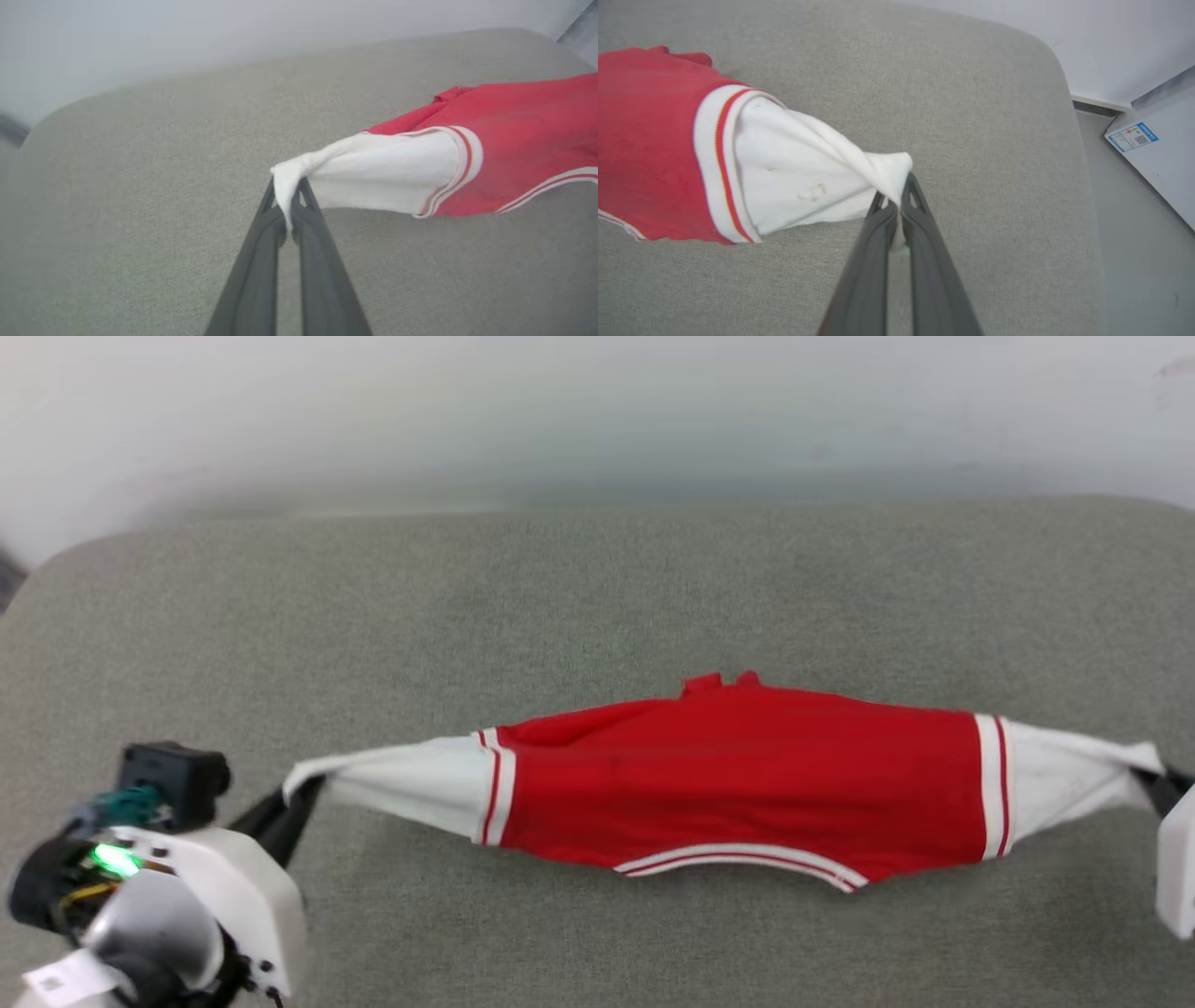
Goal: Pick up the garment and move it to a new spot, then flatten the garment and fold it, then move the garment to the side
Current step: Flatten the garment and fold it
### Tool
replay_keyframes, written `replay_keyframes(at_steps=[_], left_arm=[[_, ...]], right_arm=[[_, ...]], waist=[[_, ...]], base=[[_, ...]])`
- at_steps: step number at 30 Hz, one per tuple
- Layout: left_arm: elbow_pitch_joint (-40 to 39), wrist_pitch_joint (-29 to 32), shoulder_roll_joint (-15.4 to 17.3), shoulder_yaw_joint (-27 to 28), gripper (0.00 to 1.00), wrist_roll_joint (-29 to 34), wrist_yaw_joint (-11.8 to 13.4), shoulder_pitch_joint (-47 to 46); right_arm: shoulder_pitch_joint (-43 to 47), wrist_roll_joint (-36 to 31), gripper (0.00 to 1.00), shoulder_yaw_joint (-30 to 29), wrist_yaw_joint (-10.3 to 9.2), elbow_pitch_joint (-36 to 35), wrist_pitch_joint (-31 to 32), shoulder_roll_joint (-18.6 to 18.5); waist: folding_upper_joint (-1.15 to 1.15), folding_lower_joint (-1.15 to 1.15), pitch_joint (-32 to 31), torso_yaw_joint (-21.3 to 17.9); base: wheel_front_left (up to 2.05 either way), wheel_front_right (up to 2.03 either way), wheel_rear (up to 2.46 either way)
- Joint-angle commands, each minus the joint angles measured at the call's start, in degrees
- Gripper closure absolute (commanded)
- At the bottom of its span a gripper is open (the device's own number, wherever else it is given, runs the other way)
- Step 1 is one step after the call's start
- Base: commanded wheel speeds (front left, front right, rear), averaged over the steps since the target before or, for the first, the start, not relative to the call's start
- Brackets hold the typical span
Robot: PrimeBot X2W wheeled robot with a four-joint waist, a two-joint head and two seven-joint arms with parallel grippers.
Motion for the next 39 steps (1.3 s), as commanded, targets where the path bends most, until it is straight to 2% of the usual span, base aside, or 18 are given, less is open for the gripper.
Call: replay_keyframes(at_steps=[1, 8, 18, 26, 32, 38, 39], left_arm=[[-2.71, -0.46, 1.31, 1.89, 1.0, -0.19, 0.6, 0.67], [-11.29, -0.57, 5.36, 8.36, 1.0, -0.95, 1.19, -3.14], [-14.24, -1.95, 9.08, 15.36, 1.0, -2.07, 0.52, -12.78], [-11.72, -5.51, 10.43, 18.91, 1.0, -1.81, 0.36, -21.7], [-6.77, -7.44, 11.68, 18.22, 1.0, -2.53, -1.66, -30.82], [2.27, -9.93, 11.96, 14.72, 1.0, -2.11, -4.87, -44.96], [2.27, -9.93, 11.96, 14.72, 1.0, -2.11, -4.87, -44.96]], right_arm=[[-1.93, 1.46, 1.0, -0.68, -0.06, -1.29, 0.25, -0.93], [-10.04, 5.35, 1.0, -1.92, -0.06, -5.33, 1.69, -2.97], [-23.33, 9.41, 1.0, 0.44, -0.05, -6.53, 2.27, -2.38], [-30.92, 8.98, 1.0, 2.37, -0.05, -4.76, 1.06, -1.9], [-39.61, 7.79, 1.0, 3.33, -0.06, -1.58, -1.5, -1.52], [-51.67, 3.53, 1.0, 5.0, -0.06, 5.08, -7.46, -0.25], [-51.67, 3.53, 1.0, 5.0, -0.06, 5.08, -7.46, -0.25]], waist=[[0.0, 0.0, -1.61, -0.35], [0.0, 0.0, -4.31, -0.93], [0.0, 0.0, -4.96, -2.29], [0.0, 0.0, -1.71, -3.07], [0.0, 0.0, 4.21, -3.39], [0.0, 0.0, 12.12, -3.44], [0.0, 0.0, 12.12, -3.44]], base=[[0.0, 0.0, 0.0], [0.0, 0.0, 0.0], [0.0, 0.0, 0.0], [0.0, 0.0, 0.0], [0.0, 0.0, 0.0], [0.0, 0.0, 0.0], [0.0, 0.0, 0.0]])
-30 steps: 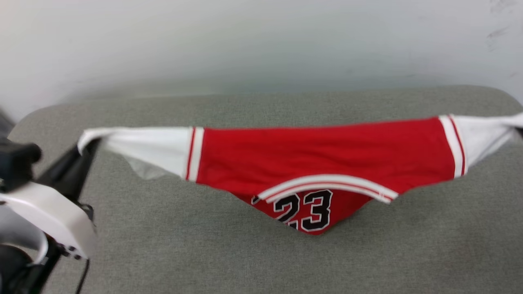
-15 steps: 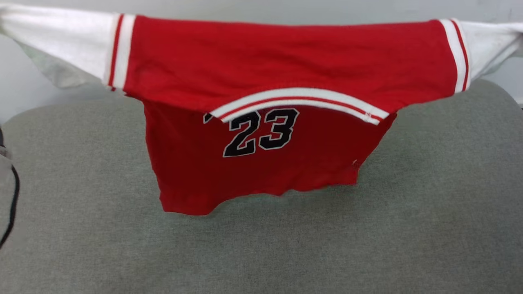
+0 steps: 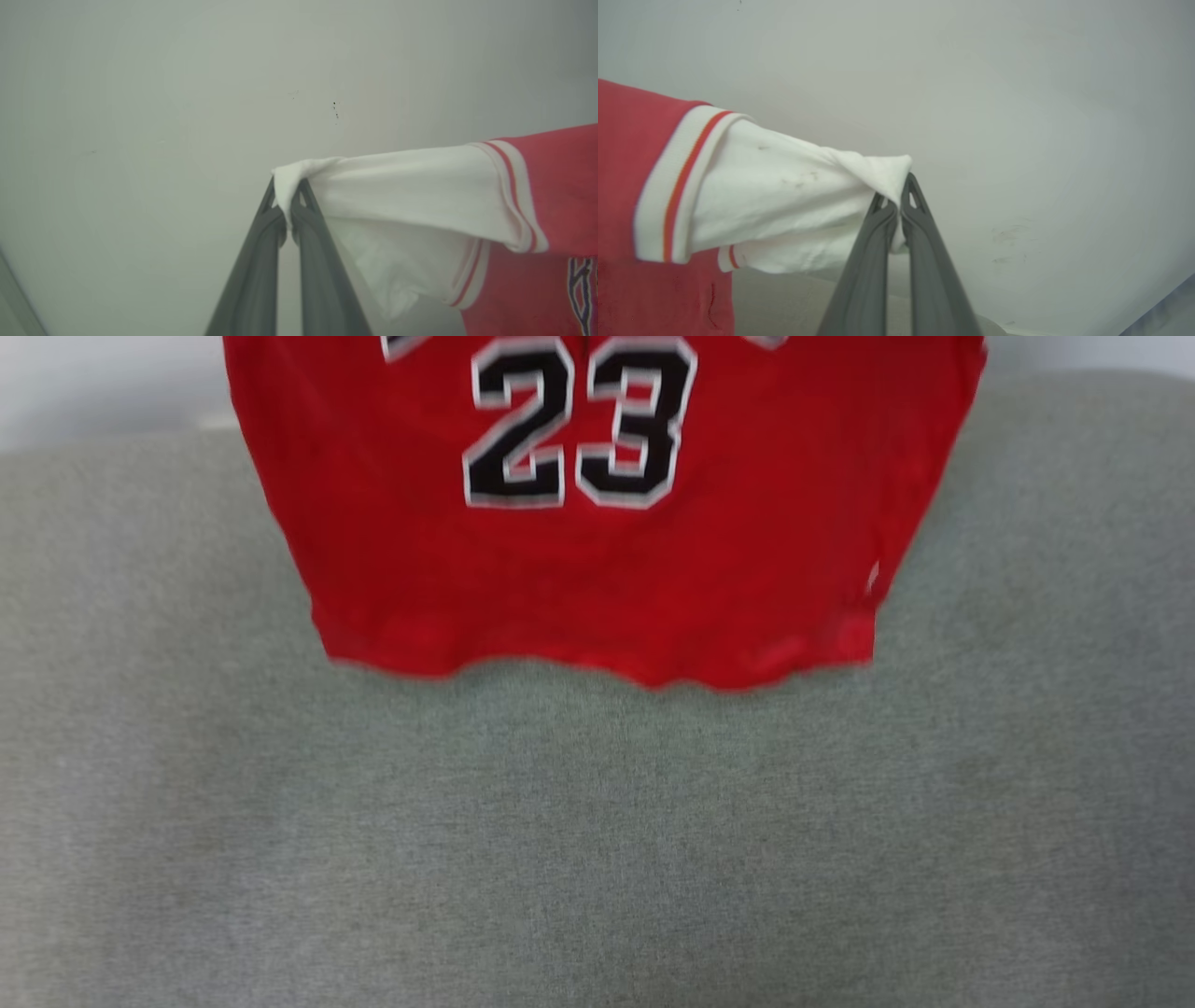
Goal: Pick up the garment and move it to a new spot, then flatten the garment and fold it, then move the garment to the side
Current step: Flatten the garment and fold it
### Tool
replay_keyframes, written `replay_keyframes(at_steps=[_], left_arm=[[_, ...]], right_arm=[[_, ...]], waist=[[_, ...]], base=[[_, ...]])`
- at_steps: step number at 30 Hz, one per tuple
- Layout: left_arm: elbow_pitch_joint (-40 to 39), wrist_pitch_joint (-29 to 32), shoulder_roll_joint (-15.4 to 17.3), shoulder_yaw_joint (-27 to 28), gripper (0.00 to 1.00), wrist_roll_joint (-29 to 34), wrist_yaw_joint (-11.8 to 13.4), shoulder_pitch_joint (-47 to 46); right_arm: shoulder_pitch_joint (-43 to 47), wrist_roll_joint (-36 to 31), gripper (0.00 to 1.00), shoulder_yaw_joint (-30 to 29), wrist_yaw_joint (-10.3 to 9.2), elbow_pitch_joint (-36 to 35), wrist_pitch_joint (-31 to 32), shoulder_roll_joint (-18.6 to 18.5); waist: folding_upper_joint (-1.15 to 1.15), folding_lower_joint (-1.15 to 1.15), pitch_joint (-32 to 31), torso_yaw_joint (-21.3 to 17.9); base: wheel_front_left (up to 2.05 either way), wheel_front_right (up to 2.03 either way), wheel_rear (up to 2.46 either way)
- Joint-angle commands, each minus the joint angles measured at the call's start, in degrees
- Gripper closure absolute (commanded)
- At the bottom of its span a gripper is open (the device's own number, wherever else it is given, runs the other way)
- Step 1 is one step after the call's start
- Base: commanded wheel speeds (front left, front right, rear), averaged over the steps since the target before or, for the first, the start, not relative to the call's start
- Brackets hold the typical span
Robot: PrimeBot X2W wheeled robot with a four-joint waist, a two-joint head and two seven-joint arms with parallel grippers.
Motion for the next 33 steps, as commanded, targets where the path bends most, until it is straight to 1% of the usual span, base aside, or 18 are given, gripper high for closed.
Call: replay_keyframes(at_steps=[1, 7, 12, 14, 17, 20, 25, 29, 33], left_arm=[[2.05, -0.61, 0.06, -0.83, 1.0, 0.76, -0.55, -3.36], [13.47, -3.35, -1.11, -5.72, 1.0, 4.08, -3.37, -21.25], [23.49, -8.28, -3.67, -8.45, 1.0, 7.06, -4.6, -34.23], [27.11, -10.86, -4.52, -9.75, 1.0, 8.65, -4.91, -37.53], [31.78, -14.6, -6.45, -11.57, 1.0, 9.73, -5.71, -40.06], [35.74, -17.59, -7.92, -12.53, 1.0, 9.62, -6.15, -39.69], [41.12, -21.11, -10.59, -14.03, 1.0, 8.35, -6.82, -34.82], [43.78, -23.67, -12.04, -15.19, 1.0, 7.7, -6.91, -28.73], [45.44, -25.99, -13.15, -16.17, 1.0, 7.25, -6.77, -20.32]], right_arm=[[-3.03, -1.09, 1.0, 0.25, -0.06, 1.65, -1.4, 0.74], [-17.11, -6.68, 1.0, -1.51, -0.07, 11.45, -9.53, 4.54], [-27.01, -12.44, 1.0, -3.66, -0.07, 20.16, -16.52, 7.87], [-29.5, -14.14, 1.0, -4.36, -0.07, 23.69, -19.03, 9.43], [-31.77, -16.37, 1.0, -5.06, -0.07, 28.36, -22.85, 11.29], [-31.79, -17.72, 1.0, -4.68, -0.07, 32.39, -25.66, 12.43], [-27.62, -18.03, 1.0, -4.01, -0.07, 38.27, -28.18, 13.47], [-23.0, -17.8, 1.0, -2.06, -0.07, 41.42, -28.55, 12.53], [-16.66, -16.46, 1.0, -0.44, -0.07, 43.89, -27.77, 11.27]], waist=[[0.0, 0.0, 5.25, -0.11], [0.0, 0.0, 13.0, -0.17], [0.0, 0.0, 17.48, 0.12], [0.0, 0.0, 18.49, 0.23], [0.0, 0.0, 19.46, 0.51], [0.0, 0.0, 20.01, 0.99], [0.0, 0.0, 19.9, 1.88], [0.0, 0.0, 18.93, 2.8], [0.0, 0.0, 16.5, 3.44]], base=[[0.0, 0.0, 0.0], [0.0, 0.0, 0.0], [0.0, 0.0, 0.0], [0.0, 0.0, 0.0], [0.0, 0.0, 0.0], [0.0, 0.0, 0.0], [0.0, 0.0, 0.0], [0.0, 0.0, 0.0], [0.0, 0.0, 0.0]])
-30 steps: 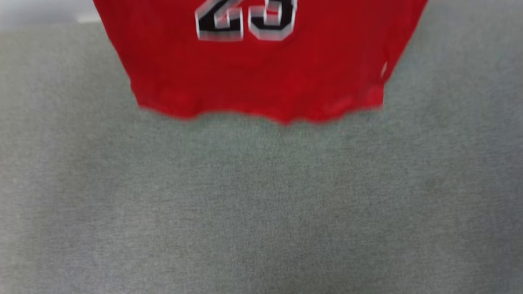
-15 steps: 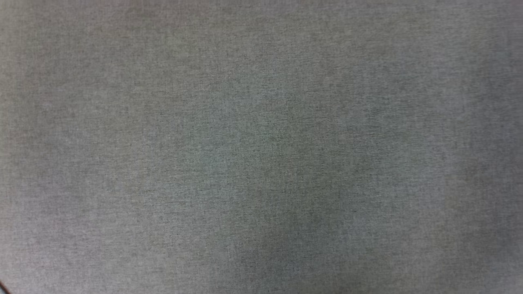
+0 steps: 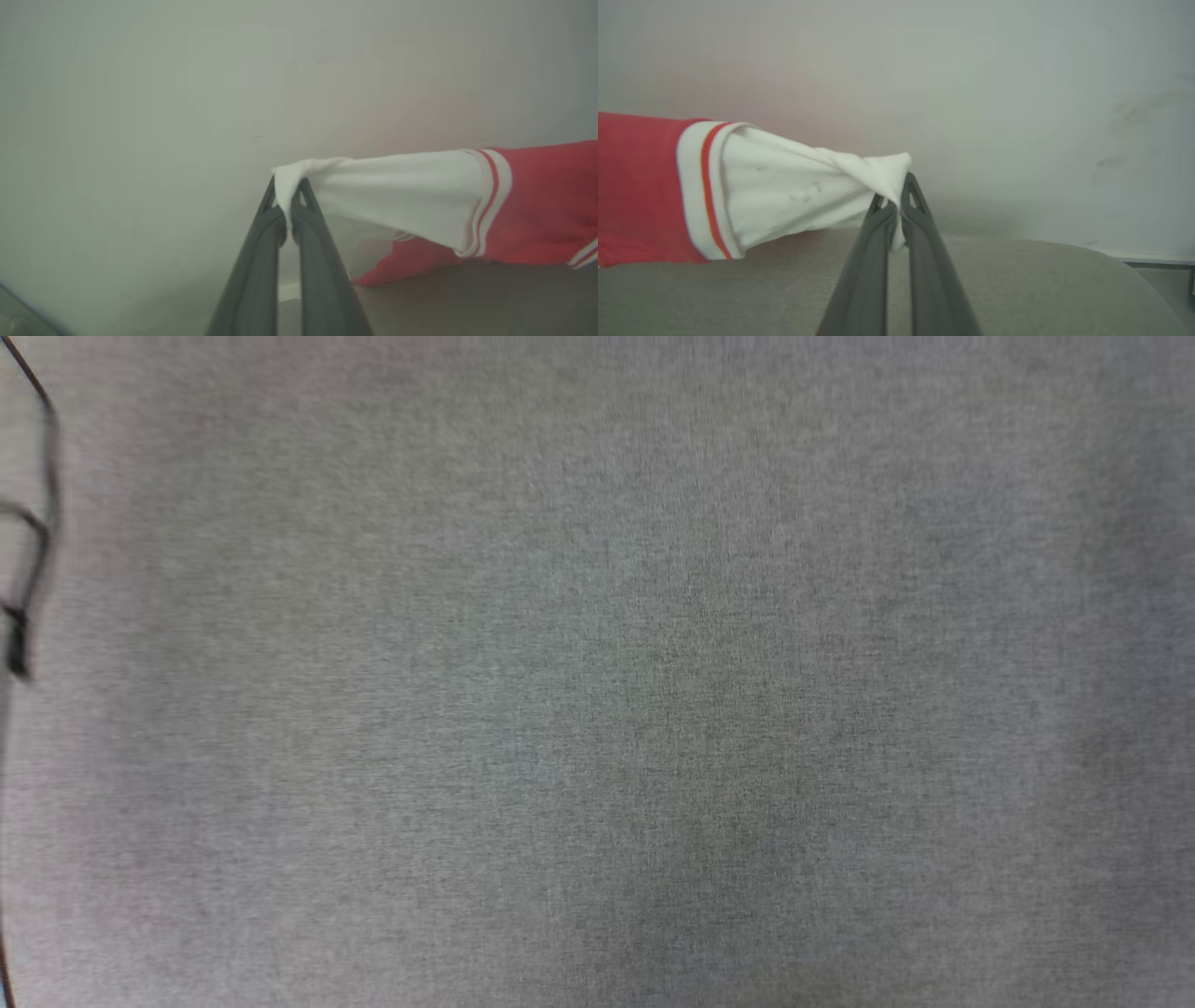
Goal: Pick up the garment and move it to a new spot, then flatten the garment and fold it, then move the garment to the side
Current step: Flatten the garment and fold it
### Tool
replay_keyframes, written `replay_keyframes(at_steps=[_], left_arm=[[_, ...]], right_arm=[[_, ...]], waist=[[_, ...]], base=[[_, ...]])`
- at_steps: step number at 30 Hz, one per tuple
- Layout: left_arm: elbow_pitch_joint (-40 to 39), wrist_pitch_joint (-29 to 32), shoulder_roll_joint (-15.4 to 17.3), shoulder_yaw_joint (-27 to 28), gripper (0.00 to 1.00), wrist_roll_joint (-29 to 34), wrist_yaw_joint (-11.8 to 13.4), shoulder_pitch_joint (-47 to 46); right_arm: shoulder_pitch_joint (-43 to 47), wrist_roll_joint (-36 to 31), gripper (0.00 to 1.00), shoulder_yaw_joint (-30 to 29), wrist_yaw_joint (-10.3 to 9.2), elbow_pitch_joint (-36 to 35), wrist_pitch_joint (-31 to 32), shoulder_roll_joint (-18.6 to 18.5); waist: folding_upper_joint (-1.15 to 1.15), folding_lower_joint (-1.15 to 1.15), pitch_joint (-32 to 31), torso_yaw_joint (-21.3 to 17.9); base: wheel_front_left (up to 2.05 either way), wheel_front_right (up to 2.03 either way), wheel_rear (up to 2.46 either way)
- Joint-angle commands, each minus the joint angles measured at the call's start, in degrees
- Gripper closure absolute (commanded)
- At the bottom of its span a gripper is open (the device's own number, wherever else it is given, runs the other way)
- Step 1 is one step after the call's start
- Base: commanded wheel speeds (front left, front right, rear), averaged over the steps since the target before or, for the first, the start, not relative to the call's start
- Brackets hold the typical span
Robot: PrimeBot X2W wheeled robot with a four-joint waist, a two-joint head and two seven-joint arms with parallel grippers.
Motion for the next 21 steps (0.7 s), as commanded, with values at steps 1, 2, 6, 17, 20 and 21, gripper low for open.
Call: replay_keyframes(at_steps=[1, 2, 6, 17, 20, 21], left_arm=[[0.44, -0.88, -0.14, -0.37, 1.0, -0.15, 0.26, 3.65], [0.71, -1.16, -0.28, -0.72, 1.0, -0.31, 0.28, 6.05], [0.42, -1.06, 0.11, -2.21, 1.0, -0.41, 0.49, 15.37], [-4.5, 5.25, 2.63, -4.82, 1.0, -2.94, 2.82, 39.45], [-7.52, 7.97, 3.55, -5.33, 1.0, -4.14, 3.33, 45.16], [-8.49, 8.9, 4.02, -5.48, 1.0, -4.64, 3.36, 47.04]], right_arm=[[3.15, 0.73, 1.0, 0.67, -0.08, 0.8, 0.42, -0.84], [4.89, 1.2, 1.0, 1.24, -0.08, 1.18, 0.75, -1.33], [11.69, 2.89, 1.0, 2.64, -0.09, 2.72, 3.45, -3.45], [28.58, 10.93, 1.0, 7.19, -0.1, 1.55, 13.76, -7.19], [32.76, 13.55, 1.0, 8.05, -0.11, 0.13, 17.84, -8.51], [34.35, 14.31, 1.0, 8.35, -0.11, -0.39, 19.27, -8.76]], waist=[[0.0, -0.01, -2.02, 0.49], [0.0, -0.01, -2.99, 0.55], [0.0, -0.01, -7.01, 0.64], [0.0, -0.01, -18.13, 1.28], [0.0, -0.01, -20.51, 1.36], [0.0, -0.01, -21.24, 1.35]], base=[[0.0, 0.0, 0.0], [0.0, 0.0, 0.0], [0.0, 0.0, 0.0], [0.0, 0.0, 0.0], [0.0, 0.0, 0.0], [0.0, 0.0, 0.0]])
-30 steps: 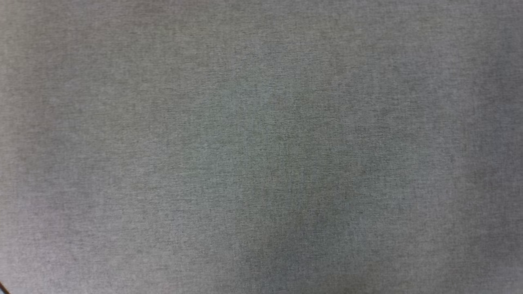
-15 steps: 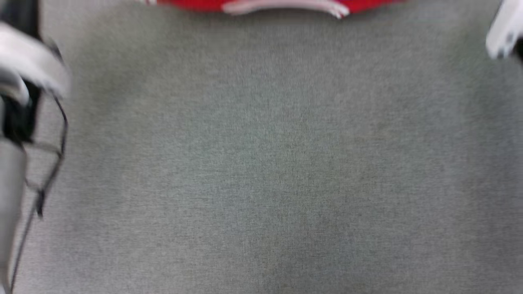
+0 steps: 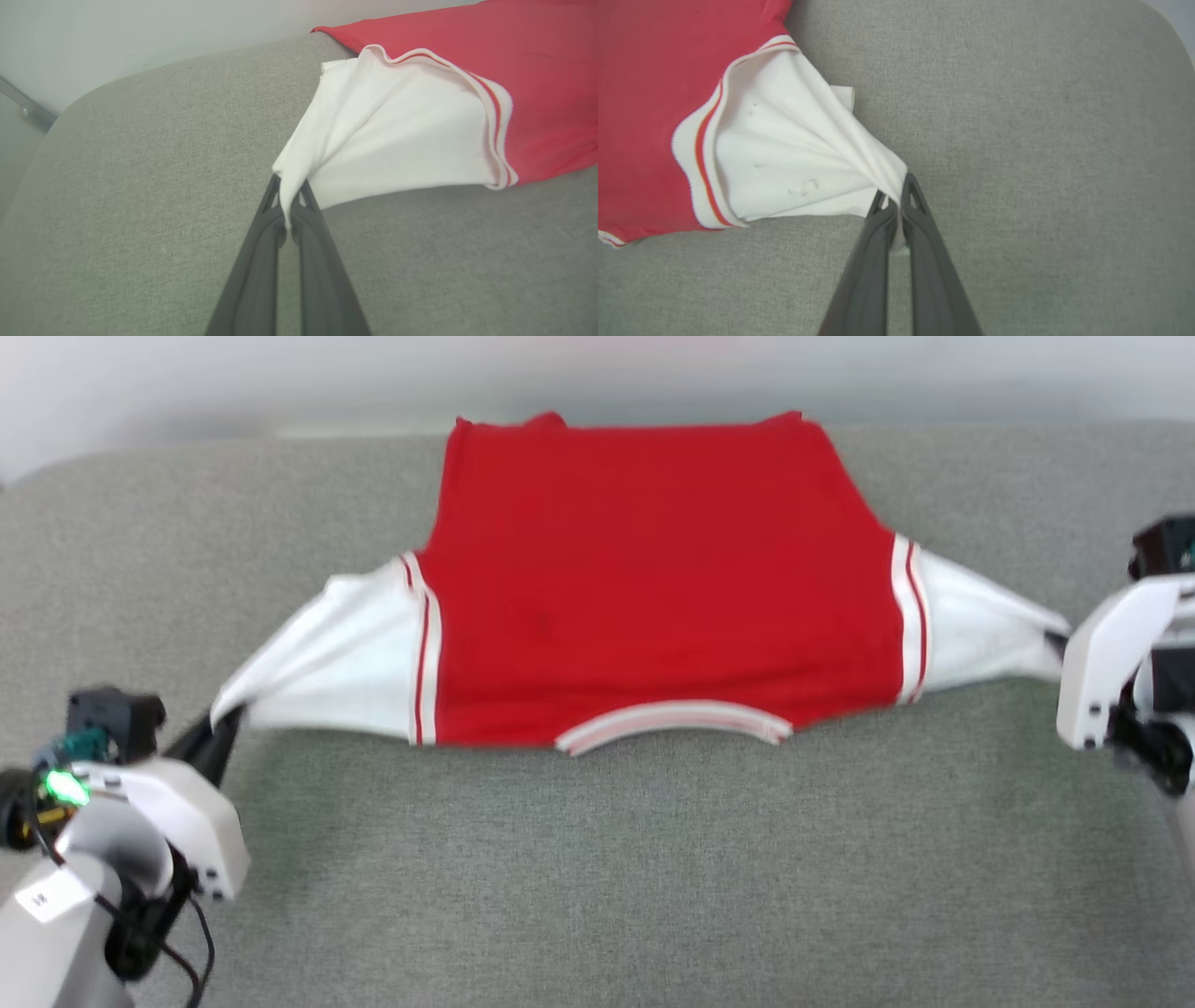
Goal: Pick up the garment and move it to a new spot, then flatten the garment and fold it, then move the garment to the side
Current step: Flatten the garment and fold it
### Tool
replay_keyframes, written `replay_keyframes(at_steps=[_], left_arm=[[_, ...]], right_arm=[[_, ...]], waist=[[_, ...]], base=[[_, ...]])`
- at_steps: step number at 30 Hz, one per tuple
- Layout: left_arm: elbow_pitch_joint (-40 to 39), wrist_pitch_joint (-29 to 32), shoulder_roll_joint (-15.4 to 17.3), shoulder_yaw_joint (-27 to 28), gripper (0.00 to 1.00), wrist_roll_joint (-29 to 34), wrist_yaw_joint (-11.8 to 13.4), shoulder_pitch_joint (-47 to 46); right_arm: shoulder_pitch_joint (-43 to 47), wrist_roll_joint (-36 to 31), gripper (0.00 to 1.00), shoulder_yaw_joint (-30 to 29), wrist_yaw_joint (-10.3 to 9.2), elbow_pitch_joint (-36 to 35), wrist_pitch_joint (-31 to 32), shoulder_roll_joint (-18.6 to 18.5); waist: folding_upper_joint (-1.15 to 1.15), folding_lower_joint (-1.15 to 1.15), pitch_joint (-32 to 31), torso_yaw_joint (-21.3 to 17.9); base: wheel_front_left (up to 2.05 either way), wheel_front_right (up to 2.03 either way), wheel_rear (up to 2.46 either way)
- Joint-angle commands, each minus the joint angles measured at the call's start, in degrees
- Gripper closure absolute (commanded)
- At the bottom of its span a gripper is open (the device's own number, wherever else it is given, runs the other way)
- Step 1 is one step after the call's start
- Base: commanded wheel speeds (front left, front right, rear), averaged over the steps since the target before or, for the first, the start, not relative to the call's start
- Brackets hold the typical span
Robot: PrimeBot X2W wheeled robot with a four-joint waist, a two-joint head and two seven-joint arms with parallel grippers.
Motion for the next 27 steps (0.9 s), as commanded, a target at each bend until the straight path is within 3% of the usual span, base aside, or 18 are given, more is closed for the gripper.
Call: replay_keyframes(at_steps=[1, 19, 27], left_arm=[[-1.3, 1.63, 1.69, 0.15, 1.0, -0.8, 0.9, 3.69], [-17.35, 10.33, 8.37, -0.39, 1.0, -6.89, 5.26, 29.8], [-21.05, 11.19, 8.14, -0.94, 1.0, -8.05, 6.64, 33.78]], right_arm=[[3.51, 1.39, 1.0, 0.13, -0.16, -0.98, 2.35, -2.01], [29.75, 11.07, 1.0, -2.79, -0.15, -18.82, 19.83, -7.2], [35.44, 11.08, 1.0, -5.79, -0.14, -24.52, 22.6, -6.24]], waist=[[0.0, 0.01, -3.07, 0.15], [0.0, 0.01, -10.9, -0.78], [0.0, 0.01, -11.65, -0.91]], base=[[0.0, 0.0, 0.0], [0.0, 0.0, 0.0], [0.0, 0.0, 0.0]])
